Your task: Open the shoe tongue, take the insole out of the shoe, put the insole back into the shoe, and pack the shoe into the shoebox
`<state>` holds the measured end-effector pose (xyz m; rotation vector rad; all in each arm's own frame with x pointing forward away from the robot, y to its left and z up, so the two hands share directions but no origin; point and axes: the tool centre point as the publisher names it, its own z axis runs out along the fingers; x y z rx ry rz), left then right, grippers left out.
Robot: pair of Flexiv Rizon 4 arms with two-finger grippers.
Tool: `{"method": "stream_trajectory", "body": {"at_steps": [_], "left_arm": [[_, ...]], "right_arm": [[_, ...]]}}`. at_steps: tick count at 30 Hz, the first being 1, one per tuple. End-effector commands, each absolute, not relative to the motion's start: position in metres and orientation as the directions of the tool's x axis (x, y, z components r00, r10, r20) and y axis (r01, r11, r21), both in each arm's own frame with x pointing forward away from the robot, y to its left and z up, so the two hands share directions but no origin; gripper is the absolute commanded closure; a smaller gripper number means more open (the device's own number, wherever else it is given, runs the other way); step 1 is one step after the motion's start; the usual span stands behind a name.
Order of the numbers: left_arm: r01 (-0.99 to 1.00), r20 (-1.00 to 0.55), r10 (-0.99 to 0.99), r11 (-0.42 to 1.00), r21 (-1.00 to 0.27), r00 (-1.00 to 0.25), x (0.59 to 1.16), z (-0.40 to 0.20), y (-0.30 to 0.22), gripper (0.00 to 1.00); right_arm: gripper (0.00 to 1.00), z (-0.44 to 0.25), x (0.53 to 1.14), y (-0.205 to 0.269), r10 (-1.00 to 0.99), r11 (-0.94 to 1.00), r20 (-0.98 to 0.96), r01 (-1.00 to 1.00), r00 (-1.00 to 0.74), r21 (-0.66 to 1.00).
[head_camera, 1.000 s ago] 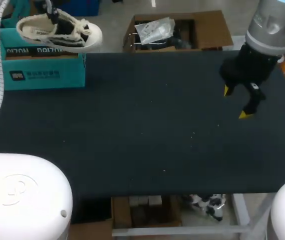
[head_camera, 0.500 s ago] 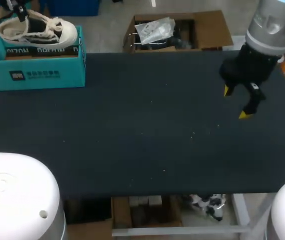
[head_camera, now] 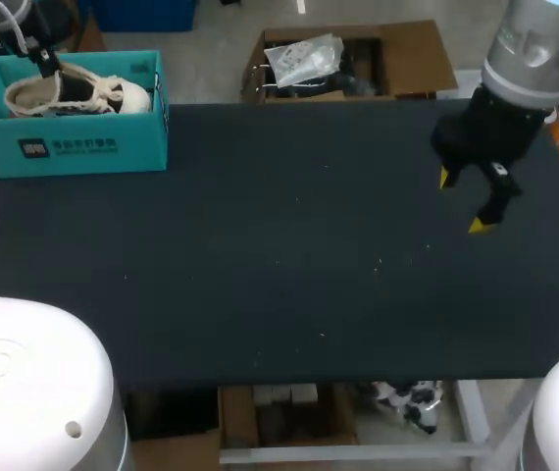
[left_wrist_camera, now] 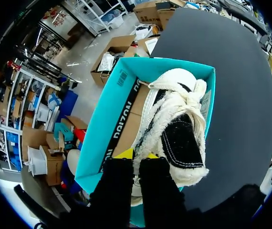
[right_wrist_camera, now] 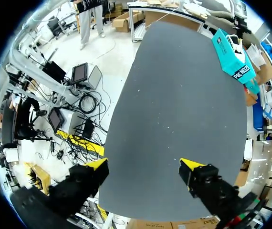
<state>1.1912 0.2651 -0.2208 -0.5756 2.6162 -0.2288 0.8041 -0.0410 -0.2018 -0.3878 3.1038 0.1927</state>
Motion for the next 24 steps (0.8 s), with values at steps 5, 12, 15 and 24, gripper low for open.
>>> {"method": "stream_trajectory", "body": {"at_steps": [5,12,15,24], "left_arm": [[-0.387,-0.313,-0.446,0.892,-0.235,-0.839,1.207,-0.253,0.272,1.00],[-0.445,-0.240,-0.483,0.873,-0.199,-0.842,1.218,-0.286,0.284,1.00],[-0.462,-0.222,-0.497,0.866,-0.194,-0.839,1.223,-0.292,0.291,1.00],[-0.509,-0.146,-0.527,0.849,-0.143,-0.837,1.241,-0.319,0.296,1.00]], "right_arm": [[0.00,-0.201,0.804,-0.041,-0.245,0.962,-0.021,-0.245,-0.969,0.120],[0.00,-0.201,0.804,-0.041,-0.245,0.962,-0.021,-0.245,-0.969,0.120],[0.00,-0.201,0.804,-0.041,-0.245,0.962,-0.021,-0.245,-0.969,0.120],[0.00,-0.201,0.804,-0.041,-0.245,0.962,-0.021,-0.245,-0.969,0.120]]}}
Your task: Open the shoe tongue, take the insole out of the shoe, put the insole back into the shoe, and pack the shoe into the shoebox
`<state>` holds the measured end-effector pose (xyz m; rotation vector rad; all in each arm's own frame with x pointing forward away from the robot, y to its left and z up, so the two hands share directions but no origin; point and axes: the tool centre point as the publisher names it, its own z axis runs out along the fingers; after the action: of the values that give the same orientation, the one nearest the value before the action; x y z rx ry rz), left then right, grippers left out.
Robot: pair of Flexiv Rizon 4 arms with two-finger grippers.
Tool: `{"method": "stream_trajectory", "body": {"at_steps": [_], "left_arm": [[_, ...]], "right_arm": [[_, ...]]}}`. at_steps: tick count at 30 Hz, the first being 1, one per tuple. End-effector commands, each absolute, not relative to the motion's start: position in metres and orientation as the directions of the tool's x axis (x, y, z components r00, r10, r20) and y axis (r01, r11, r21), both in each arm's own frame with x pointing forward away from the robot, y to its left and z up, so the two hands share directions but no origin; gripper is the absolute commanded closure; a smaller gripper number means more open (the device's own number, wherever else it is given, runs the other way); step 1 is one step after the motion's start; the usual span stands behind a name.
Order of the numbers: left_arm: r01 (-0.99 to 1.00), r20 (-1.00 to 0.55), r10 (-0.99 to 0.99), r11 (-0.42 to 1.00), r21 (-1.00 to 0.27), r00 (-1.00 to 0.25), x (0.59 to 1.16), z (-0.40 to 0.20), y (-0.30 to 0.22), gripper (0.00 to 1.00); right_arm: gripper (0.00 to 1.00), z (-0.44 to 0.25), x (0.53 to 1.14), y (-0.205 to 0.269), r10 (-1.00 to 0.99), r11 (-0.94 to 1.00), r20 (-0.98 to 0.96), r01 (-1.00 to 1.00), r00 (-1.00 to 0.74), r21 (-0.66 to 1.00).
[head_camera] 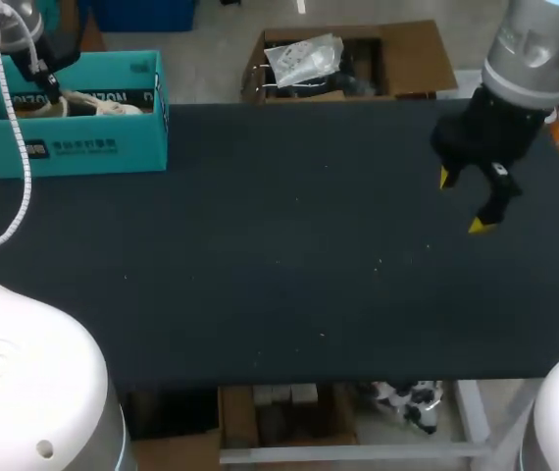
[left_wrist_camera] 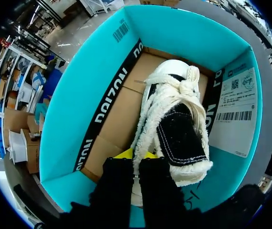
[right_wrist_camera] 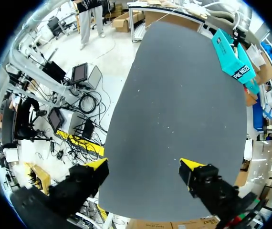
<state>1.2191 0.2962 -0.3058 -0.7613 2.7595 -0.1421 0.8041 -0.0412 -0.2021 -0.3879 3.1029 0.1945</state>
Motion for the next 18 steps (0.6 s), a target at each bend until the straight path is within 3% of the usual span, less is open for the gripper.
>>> {"method": "stream_trajectory", "body": {"at_steps": [1,2,3,4,11,18], "left_arm": [[-0.515,-0.145,-0.532,0.845,-0.141,-0.834,1.242,-0.319,0.297,0.64],[-0.517,-0.149,-0.534,0.845,-0.141,-0.832,1.242,-0.317,0.298,0.31],[-0.516,-0.157,-0.535,0.844,-0.147,-0.830,1.240,-0.312,0.297,0.07],[-0.514,-0.169,-0.536,0.844,-0.154,-0.827,1.238,-0.306,0.297,0.00],[-0.509,-0.272,-0.546,0.838,-0.196,-0.793,1.220,-0.244,0.290,0.00],[-0.503,-0.278,-0.541,0.840,-0.202,-0.794,1.189,-0.179,0.255,0.00]], "right_arm": [[0.00,-0.201,0.804,-0.041,-0.245,0.962,-0.021,-0.245,-0.969,0.120],[0.00,-0.201,0.804,-0.041,-0.245,0.962,-0.021,-0.245,-0.969,0.120],[0.00,-0.201,0.804,-0.041,-0.245,0.962,-0.021,-0.245,-0.969,0.120],[0.00,-0.201,0.804,-0.041,-0.245,0.962,-0.021,-0.245,-0.969,0.120],[0.00,-0.201,0.804,-0.041,-0.245,0.962,-0.021,-0.245,-0.969,0.120],[0.00,-0.201,0.804,-0.041,-0.245,0.962,-0.021,-0.245,-0.969,0.120]]}}
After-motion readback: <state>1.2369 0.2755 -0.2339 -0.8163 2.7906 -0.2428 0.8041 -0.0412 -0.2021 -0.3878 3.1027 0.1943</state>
